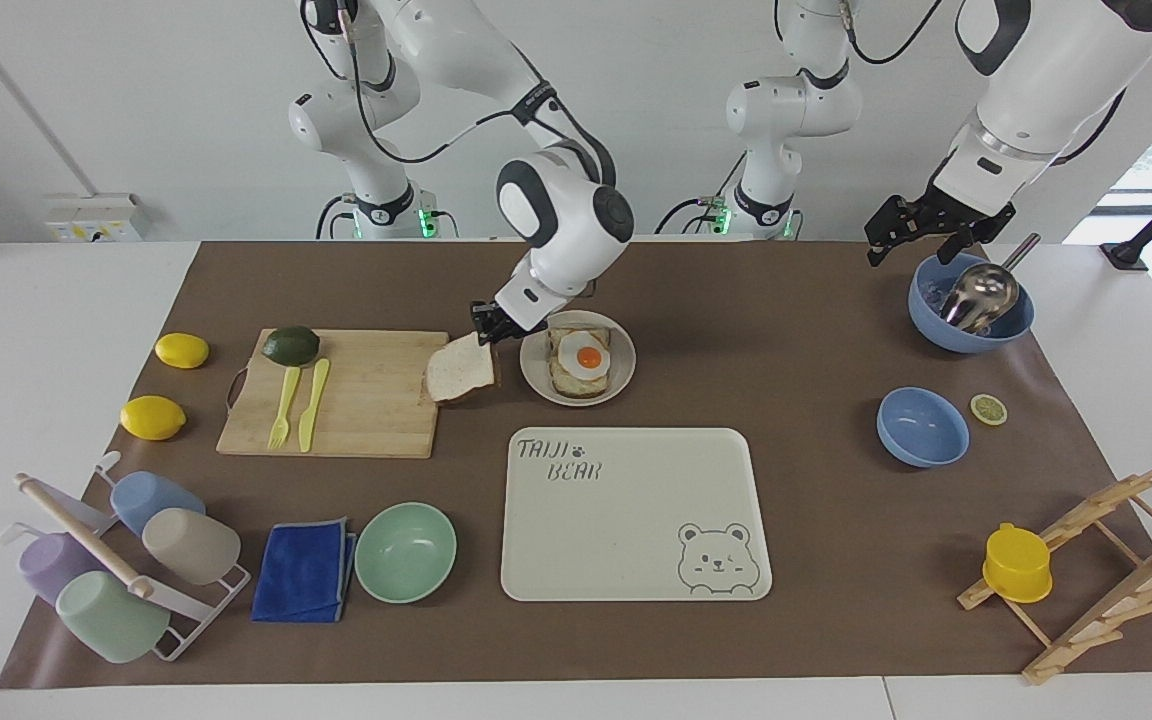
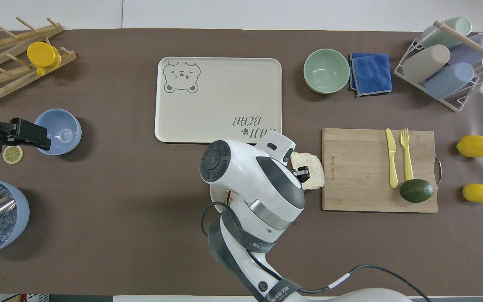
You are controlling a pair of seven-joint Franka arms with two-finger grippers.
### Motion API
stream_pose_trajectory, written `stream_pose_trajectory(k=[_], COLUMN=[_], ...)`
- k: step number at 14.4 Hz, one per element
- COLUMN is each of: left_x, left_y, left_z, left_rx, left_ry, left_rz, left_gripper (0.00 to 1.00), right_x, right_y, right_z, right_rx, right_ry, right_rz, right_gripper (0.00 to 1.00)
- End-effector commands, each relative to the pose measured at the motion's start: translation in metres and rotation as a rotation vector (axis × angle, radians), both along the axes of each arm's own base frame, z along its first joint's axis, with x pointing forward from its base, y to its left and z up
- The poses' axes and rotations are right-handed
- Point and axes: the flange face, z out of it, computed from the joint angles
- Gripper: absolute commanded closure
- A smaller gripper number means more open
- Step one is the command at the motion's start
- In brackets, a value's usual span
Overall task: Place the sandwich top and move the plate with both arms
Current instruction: 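Carry the bread slice with the right gripper onto the egg toast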
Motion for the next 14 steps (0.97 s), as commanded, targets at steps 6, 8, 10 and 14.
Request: stream_pose_trajectory(k=[6,8,10,14], left_x=[-0.006,-0.006,-0.006,-0.006], left_y=[0.004,0.004,0.004,0.004], left_z=[0.003,0.003,0.003,0.003], left_rx=[0.008,0.008,0.008,0.008], left_ry=[-0.006,-0.006,-0.006,-0.006], left_rz=[-0.001,-0.001,-0.001,-0.001], left_gripper=[0.00,0.00,0.00,0.00], right_x=[-0.003,-0.009,-0.024,-0.039], right_y=[0.095,0.098,0.103,0.106], right_z=[0.021,0.005,-0.008,-0.022], right_rx=[0.228,0.239,0.254,0.288], right_ry=[-0.041,-0.044,-0.047,-0.069], right_rz=[-0.044,-0.031,-0.033,-0.042], right_gripper=[1.00,1.00,1.00,0.98])
